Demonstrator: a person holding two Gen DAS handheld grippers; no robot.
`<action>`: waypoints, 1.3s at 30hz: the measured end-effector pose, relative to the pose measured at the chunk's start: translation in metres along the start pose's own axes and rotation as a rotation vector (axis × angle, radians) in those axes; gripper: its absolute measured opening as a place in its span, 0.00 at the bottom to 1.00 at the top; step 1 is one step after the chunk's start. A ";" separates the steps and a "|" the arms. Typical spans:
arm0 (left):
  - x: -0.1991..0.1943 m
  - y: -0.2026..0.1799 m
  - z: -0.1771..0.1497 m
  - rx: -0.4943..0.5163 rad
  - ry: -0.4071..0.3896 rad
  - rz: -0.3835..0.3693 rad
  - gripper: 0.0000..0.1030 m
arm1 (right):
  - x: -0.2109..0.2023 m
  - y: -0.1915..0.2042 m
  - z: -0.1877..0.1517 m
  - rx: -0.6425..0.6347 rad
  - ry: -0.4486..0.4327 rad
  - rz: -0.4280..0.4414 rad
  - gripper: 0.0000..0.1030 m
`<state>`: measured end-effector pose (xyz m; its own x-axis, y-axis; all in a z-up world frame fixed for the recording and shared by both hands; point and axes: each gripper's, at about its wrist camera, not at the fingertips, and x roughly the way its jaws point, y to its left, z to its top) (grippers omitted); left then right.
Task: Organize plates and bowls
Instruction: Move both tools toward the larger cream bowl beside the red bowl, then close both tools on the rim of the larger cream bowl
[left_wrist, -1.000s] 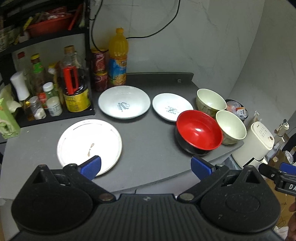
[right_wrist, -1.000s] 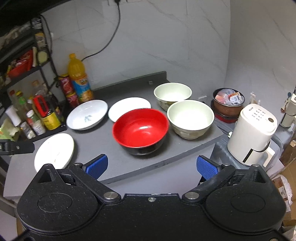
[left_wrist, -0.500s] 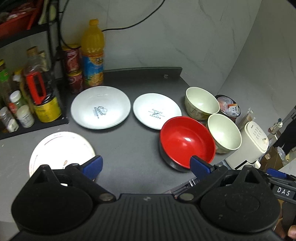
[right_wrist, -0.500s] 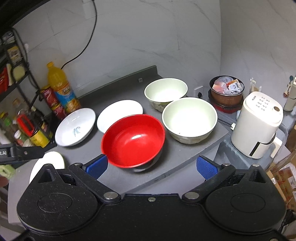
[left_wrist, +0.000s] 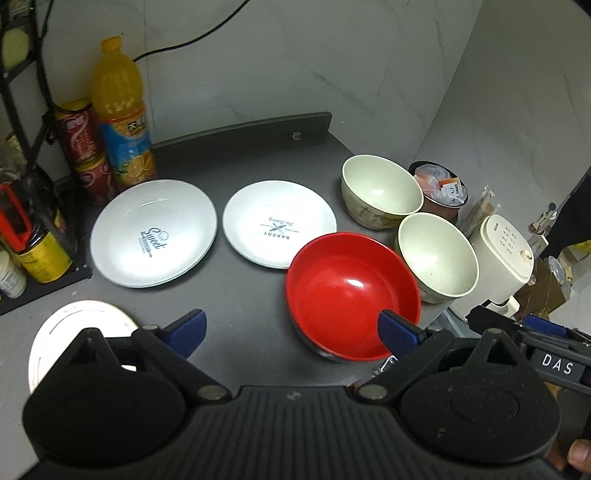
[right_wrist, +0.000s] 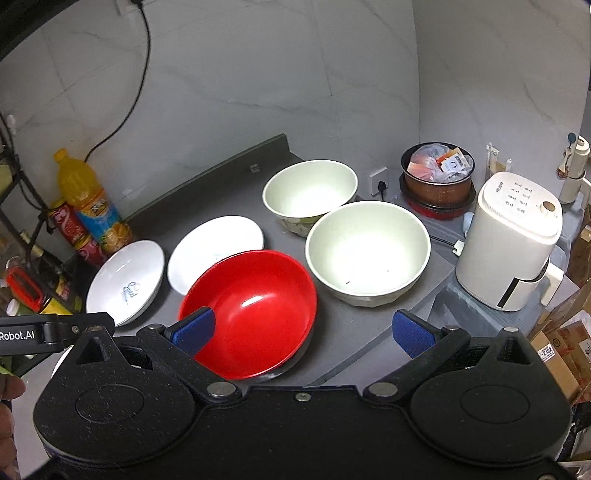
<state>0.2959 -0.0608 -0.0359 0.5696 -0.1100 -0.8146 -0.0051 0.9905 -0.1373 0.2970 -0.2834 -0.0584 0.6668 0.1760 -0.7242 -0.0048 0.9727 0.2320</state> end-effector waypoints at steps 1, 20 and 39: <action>0.004 -0.001 0.003 0.001 0.003 -0.002 0.96 | 0.003 -0.002 0.001 0.005 0.002 0.005 1.00; 0.087 -0.069 0.052 0.014 0.062 -0.090 0.71 | 0.076 -0.074 0.036 0.081 0.093 -0.026 0.89; 0.185 -0.135 0.076 0.060 0.192 -0.106 0.51 | 0.144 -0.136 0.042 0.158 0.250 -0.004 0.71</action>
<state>0.4649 -0.2083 -0.1253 0.3972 -0.2220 -0.8904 0.0989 0.9750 -0.1990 0.4254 -0.3962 -0.1667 0.4620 0.2236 -0.8582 0.1262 0.9413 0.3131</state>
